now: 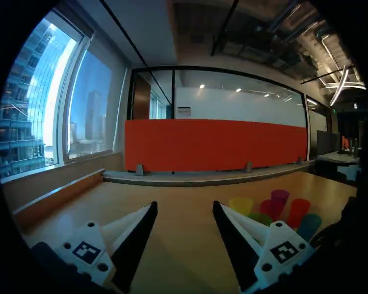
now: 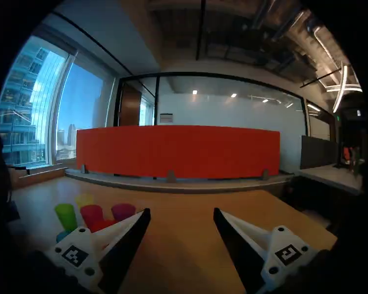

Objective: Pour water

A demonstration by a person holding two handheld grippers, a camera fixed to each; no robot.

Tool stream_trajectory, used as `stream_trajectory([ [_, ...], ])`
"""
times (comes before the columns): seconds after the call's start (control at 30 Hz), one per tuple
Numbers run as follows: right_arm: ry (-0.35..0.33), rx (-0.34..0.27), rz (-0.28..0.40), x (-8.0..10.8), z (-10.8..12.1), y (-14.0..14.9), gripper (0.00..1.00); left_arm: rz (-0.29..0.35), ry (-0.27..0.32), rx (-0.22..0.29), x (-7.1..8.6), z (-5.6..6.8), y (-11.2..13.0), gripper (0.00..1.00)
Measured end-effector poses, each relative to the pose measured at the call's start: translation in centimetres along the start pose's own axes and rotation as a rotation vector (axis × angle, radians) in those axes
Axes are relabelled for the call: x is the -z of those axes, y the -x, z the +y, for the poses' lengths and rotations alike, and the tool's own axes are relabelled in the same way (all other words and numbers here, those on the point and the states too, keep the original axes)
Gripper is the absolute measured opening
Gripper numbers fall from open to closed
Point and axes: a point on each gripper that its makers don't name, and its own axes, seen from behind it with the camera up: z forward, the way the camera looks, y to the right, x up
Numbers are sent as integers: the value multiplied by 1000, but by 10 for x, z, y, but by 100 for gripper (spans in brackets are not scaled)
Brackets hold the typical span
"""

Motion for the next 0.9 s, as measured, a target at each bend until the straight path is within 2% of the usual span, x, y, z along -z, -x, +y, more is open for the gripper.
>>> stream_trajectory([
  [0.2, -7, -6, -3, -4, 0, -30, 99, -15, 19, -7, -6, -3, -33, 83],
  [0.37, -29, -27, 2, -6, -3, -65, 99, -21, 38, -37, -11, -1, -61, 83],
  [0.6, -66, -30, 17, -9, -11, -108, 99, -19, 105, -25, -17, 15, -96, 83],
  [0.8, -92, -49, 21, -10, -15, -120, 99, -27, 158, -27, -19, 26, -108, 83],
  [0.9, -128, -62, 16, -9, -22, -121, 99, -36, 197, -26, -19, 34, -109, 83],
])
